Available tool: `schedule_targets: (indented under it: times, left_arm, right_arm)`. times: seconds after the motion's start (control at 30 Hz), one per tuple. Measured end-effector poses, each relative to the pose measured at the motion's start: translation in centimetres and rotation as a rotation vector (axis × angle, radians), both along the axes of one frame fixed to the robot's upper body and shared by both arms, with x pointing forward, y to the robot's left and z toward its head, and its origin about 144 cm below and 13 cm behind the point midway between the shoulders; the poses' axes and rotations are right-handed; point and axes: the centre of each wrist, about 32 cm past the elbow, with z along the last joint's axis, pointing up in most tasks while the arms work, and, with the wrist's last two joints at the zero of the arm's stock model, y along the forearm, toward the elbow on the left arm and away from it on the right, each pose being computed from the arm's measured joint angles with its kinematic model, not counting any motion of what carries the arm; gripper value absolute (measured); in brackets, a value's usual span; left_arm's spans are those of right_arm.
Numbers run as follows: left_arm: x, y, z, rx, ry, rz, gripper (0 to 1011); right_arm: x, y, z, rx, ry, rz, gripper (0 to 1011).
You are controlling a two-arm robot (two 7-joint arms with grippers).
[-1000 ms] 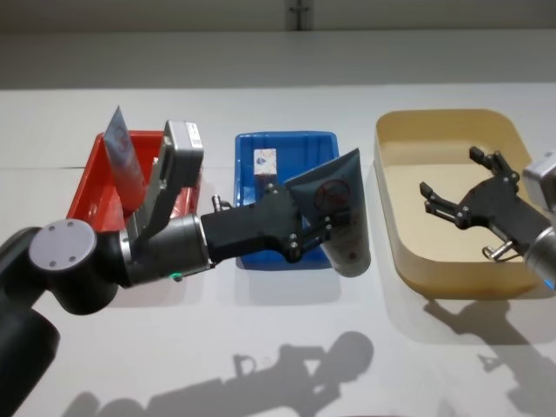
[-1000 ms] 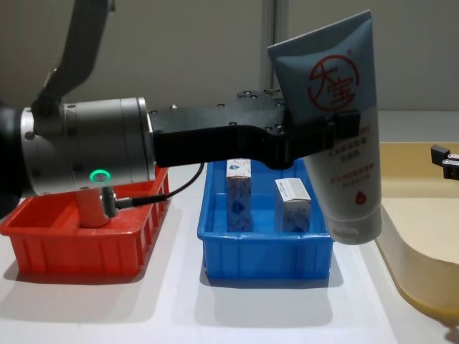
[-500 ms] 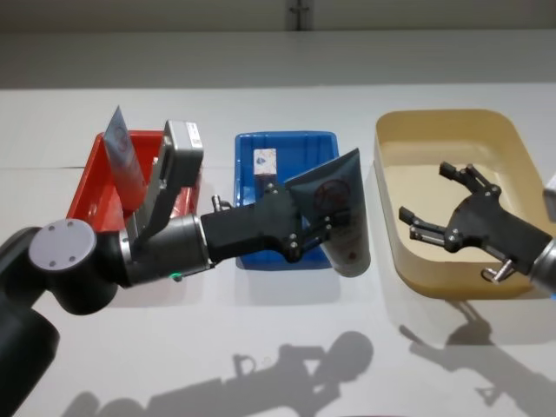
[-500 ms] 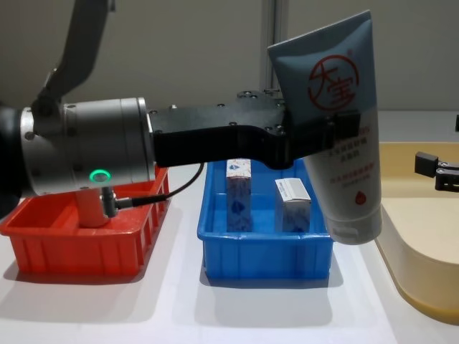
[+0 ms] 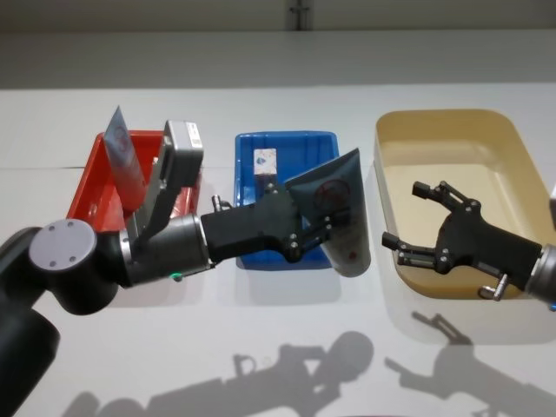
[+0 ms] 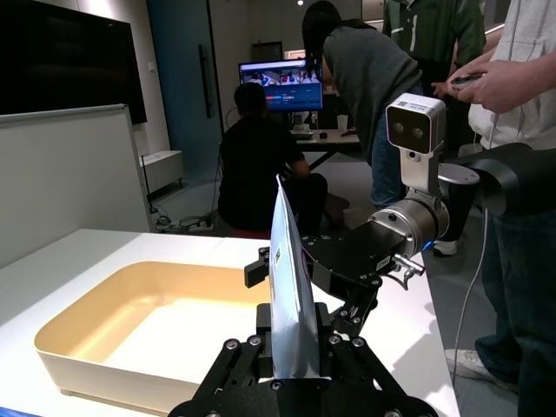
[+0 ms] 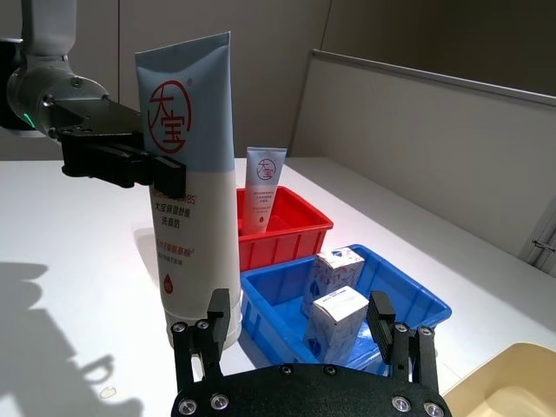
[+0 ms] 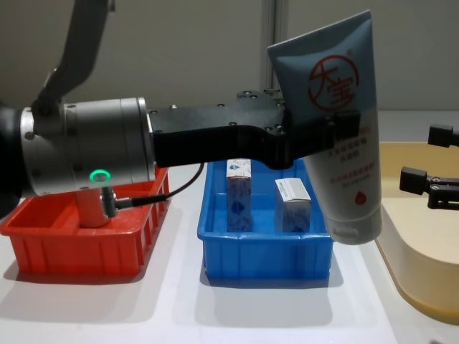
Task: Bimanual collaborative sorting of washing and personal care products
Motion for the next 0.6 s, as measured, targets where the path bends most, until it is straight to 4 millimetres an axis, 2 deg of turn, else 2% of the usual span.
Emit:
schedule_targets:
  times: [0.2, 0.6]
  left_arm:
    - [0.0, 0.0, 0.0, 0.0, 0.0, 0.0, 253]
    - [0.0, 0.0, 0.0, 0.0, 0.0, 0.0, 254]
  right_arm:
    - [0.3, -0.1, 0.0, 0.018, 0.016, 0.046, 1001]
    - [2.2, 1.0, 0.1, 0.026, 0.008, 0.162, 1001]
